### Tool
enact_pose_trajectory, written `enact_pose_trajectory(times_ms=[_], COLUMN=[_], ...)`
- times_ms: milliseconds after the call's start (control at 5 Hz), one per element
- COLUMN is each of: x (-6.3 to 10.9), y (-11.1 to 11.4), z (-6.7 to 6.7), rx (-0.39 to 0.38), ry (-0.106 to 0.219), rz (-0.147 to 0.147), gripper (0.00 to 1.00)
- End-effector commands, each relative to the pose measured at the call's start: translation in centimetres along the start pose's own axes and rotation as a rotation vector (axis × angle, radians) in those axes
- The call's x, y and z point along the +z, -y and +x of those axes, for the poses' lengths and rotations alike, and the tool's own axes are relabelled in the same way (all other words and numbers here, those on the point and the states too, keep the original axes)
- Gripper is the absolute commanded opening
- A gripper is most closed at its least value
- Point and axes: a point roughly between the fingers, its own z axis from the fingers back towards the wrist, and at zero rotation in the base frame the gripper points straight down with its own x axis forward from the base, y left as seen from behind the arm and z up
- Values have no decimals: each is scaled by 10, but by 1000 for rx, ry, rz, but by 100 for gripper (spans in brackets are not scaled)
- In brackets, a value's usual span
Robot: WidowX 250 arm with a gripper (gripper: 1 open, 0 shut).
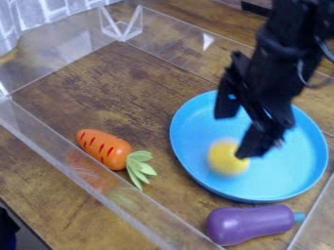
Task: Put the lemon on the blue tray
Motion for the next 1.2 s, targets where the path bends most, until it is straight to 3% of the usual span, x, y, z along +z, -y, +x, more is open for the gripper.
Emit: enact_pose_trajectory(times_ms=[0, 400, 800, 1000], x=[9, -21, -24, -28], y=[-9, -17, -39, -40], z=[-1, 19, 12, 13], rx=[20, 29, 91, 95], ry=[50, 72, 44, 38], rz=[-1, -15, -22, -19], gripper=[100, 100, 100, 0])
